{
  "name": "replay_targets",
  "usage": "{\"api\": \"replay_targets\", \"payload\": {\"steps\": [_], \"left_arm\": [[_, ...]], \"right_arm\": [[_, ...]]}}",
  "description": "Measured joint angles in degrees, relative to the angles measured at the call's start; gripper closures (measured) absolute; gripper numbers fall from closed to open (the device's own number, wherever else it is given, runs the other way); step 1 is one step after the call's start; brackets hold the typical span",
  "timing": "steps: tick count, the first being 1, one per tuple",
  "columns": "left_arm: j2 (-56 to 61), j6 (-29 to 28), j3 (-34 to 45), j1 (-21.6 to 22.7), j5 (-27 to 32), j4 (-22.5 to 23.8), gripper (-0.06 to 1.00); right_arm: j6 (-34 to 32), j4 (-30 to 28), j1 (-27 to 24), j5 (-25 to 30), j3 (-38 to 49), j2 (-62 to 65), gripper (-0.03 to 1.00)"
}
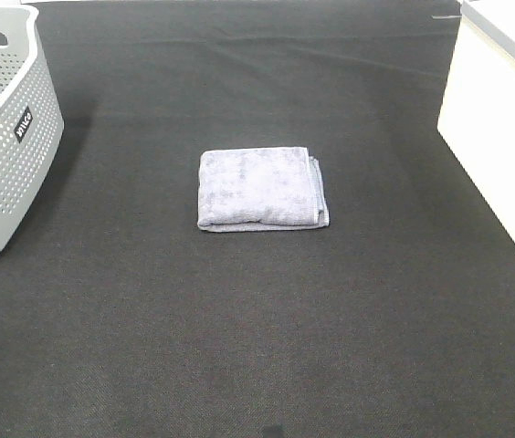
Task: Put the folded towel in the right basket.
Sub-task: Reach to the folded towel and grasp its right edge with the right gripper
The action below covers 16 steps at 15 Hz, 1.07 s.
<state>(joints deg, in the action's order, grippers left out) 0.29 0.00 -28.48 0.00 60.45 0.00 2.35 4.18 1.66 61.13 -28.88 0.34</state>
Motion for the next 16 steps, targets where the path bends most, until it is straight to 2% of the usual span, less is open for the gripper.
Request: {"api": "replay_targets", "payload": {"steps": [16], "left_arm": [[0.0, 0.0, 0.0, 0.0, 0.0, 0.0, -0.03]], "right_arm": [[0.0, 0.0, 0.0, 0.0, 0.0, 0.0, 0.17]]}}
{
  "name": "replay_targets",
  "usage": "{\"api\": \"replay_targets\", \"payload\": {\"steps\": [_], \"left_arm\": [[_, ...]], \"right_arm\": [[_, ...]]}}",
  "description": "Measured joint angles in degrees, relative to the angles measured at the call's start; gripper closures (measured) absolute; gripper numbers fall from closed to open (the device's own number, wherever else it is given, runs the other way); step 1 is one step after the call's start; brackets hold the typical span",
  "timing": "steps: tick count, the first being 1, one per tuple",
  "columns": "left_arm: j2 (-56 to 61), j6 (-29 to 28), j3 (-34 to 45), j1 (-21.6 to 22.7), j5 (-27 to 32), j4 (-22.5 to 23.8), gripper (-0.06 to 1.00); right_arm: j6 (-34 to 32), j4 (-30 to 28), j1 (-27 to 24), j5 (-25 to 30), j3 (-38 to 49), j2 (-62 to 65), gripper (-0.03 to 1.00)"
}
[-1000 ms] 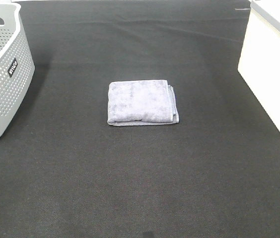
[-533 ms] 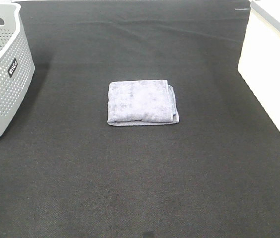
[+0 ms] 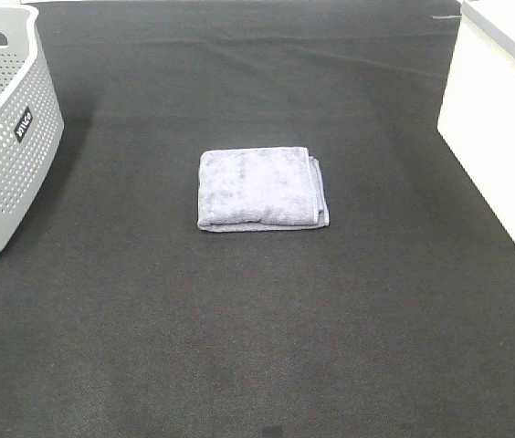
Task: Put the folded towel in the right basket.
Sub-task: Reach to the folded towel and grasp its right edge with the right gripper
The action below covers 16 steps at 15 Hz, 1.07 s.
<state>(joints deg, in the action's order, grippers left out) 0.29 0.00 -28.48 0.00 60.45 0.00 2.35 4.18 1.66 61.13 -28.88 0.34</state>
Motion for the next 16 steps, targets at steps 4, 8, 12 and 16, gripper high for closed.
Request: {"api": "replay_targets", "payload": {"steps": [4, 8, 12, 16], "left_arm": [[0.0, 0.0, 0.0, 0.0, 0.0, 0.0, -0.03], [0.0, 0.0, 0.0, 0.0, 0.0, 0.0, -0.03], [0.0, 0.0, 0.0, 0.0, 0.0, 0.0, -0.03], [0.0, 0.0, 0.0, 0.0, 0.0, 0.0, -0.03]], "right_arm": [[0.0, 0.0, 0.0, 0.0, 0.0, 0.0, 0.17], [0.0, 0.0, 0.0, 0.0, 0.0, 0.0, 0.17], [0.0, 0.0, 0.0, 0.0, 0.0, 0.0, 0.17], [0.0, 0.0, 0.0, 0.0, 0.0, 0.0, 0.17]]}}
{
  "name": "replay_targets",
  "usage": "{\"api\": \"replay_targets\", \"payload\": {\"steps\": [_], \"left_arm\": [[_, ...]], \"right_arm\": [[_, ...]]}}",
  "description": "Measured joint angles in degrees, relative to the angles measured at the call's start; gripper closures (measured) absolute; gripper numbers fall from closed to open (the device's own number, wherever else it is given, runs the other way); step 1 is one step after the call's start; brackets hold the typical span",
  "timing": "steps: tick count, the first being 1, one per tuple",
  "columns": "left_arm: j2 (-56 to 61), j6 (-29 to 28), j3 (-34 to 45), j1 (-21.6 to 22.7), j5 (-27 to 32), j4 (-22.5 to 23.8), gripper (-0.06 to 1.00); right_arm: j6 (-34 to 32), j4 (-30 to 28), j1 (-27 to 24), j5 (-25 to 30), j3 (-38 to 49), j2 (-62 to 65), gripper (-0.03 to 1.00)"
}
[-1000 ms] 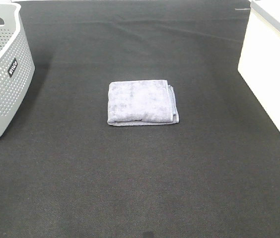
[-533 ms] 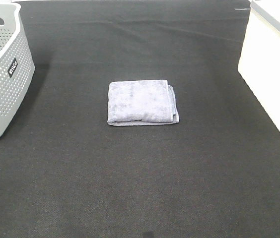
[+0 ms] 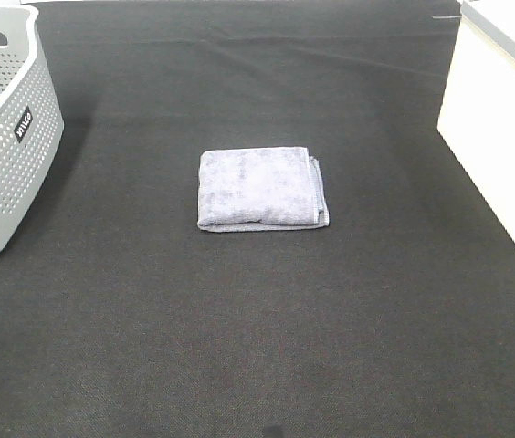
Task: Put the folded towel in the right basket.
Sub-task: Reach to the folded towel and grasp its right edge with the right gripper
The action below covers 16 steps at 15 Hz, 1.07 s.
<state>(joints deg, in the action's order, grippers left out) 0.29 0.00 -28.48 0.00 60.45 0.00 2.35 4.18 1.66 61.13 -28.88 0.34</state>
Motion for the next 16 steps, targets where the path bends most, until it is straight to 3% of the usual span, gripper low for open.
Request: {"api": "replay_targets", "payload": {"steps": [13, 16], "left_arm": [[0.0, 0.0, 0.0, 0.0, 0.0, 0.0, -0.03], [0.0, 0.0, 0.0, 0.0, 0.0, 0.0, -0.03]], "right_arm": [[0.0, 0.2, 0.0, -0.3, -0.4, -1.6, 0.17], [0.2, 0.9, 0.0, -8.1, -5.0, -14.2, 0.18]]}}
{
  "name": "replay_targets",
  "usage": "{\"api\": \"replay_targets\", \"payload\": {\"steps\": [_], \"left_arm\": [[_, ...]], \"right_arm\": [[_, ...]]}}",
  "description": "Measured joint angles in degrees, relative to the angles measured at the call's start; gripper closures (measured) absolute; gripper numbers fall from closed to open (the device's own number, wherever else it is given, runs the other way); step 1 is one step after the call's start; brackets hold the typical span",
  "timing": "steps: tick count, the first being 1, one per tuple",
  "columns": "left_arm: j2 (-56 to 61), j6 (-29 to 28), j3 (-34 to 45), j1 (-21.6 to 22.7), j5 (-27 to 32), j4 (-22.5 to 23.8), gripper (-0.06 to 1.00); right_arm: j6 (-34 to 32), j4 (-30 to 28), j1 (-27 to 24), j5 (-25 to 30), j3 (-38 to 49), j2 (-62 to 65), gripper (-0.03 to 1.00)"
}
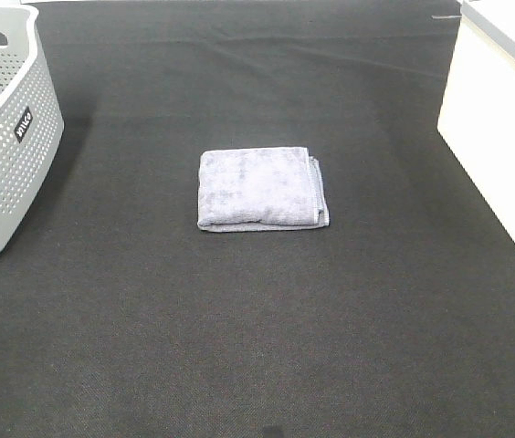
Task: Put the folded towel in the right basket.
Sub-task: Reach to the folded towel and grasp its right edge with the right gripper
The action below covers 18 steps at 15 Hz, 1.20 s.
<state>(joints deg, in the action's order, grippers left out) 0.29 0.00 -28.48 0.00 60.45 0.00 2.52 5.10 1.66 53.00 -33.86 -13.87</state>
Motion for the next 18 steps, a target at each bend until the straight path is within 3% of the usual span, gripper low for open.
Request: {"api": "replay_targets", "payload": {"steps": [6, 8, 9, 16, 18], "left_arm": [[0.0, 0.0, 0.0, 0.0, 0.0, 0.0, -0.03], [0.0, 0.0, 0.0, 0.0, 0.0, 0.0, -0.03], [0.0, 0.0, 0.0, 0.0, 0.0, 0.0, -0.03], [0.0, 0.0, 0.0, 0.0, 0.0, 0.0, -0.03], [0.0, 0.0, 0.0, 0.0, 0.0, 0.0, -0.03]], "right_arm": [[0.4, 0.2, 0.0, -2.3, -16.3, -29.7, 0.19], [0.9, 1.0, 0.0, -1.8, -26.7, -42.2, 0.19], [0.9, 1.0, 0.0, -1.8, -26.7, -42.2, 0.19], [5.8, 5.3, 0.6, 8.8, -59.9, -74.3, 0.20], [5.9, 5.3, 4.7, 11.1, -68.7, -83.6, 0.20]]}}
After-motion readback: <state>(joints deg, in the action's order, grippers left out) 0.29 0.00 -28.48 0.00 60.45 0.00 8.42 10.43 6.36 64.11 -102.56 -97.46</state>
